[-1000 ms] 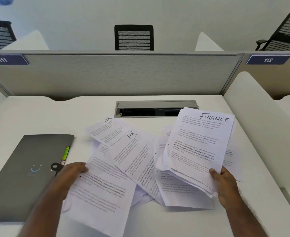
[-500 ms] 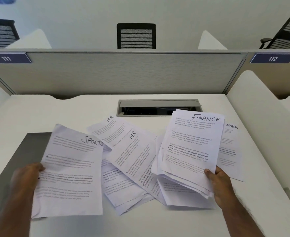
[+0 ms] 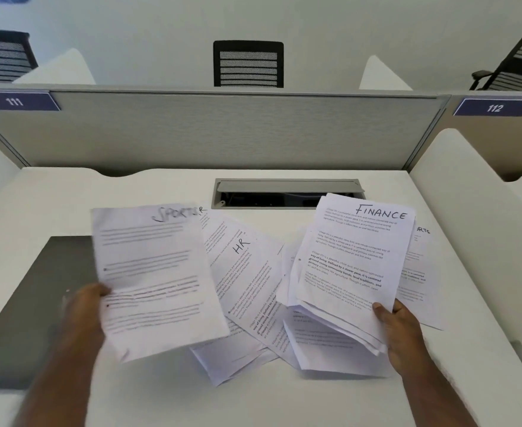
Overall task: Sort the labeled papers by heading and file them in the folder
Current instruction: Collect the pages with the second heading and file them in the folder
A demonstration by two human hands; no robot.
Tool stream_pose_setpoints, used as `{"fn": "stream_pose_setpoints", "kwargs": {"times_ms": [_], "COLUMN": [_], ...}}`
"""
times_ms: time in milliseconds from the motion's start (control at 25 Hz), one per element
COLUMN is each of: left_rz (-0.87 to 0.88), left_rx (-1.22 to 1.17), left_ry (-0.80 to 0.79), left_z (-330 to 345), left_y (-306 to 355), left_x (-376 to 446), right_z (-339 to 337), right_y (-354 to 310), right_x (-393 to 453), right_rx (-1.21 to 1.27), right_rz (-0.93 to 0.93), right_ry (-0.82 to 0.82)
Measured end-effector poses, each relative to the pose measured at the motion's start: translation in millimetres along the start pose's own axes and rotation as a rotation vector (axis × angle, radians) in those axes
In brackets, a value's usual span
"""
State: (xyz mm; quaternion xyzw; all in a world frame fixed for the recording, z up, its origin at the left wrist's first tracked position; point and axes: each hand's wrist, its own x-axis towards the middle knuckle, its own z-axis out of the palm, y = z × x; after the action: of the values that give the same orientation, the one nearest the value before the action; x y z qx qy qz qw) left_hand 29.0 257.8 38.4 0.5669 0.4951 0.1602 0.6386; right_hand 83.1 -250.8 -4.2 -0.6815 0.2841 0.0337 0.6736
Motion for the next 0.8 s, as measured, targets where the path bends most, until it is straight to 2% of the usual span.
{"fn": "stream_pose_setpoints", "kwargs": {"times_ms": [120, 240, 360, 400, 480, 560, 800], "left_rz": [-0.070, -0.137, -0.095, -0.019, 0.195, 0.238, 0.041], "left_rx": [0.045, 0.144, 0.333, 0.461, 0.820, 1.034, 0.972], "left_ry": [-0.246, -0.397, -0.518, -0.493, -0.301, -0.159, -0.146], "left_z": [44, 75, 96, 99, 99, 97, 103], "left_y": [-27, -64, -81, -81, -79, -78, -80], "left_x": [-35, -47, -63, -64, -65, -68, -67], "right_z": [-8, -15, -18, -18, -17, -15, -2], "right_y": [-6, -8, -9, -10, -11, -10, -5], "right_x": [0, 0, -2, -4, -8, -11, -12], "right_rx": [0.053, 0.056, 0.058, 0.066, 0.073, 0.083, 0.013], "right_rz": [-0.001, 0.007, 0.027, 0.020, 0.005, 0.014, 0.024], "right_ry": [0.031, 0.054, 0.052, 0.047, 0.040, 0.029, 0.008]}}
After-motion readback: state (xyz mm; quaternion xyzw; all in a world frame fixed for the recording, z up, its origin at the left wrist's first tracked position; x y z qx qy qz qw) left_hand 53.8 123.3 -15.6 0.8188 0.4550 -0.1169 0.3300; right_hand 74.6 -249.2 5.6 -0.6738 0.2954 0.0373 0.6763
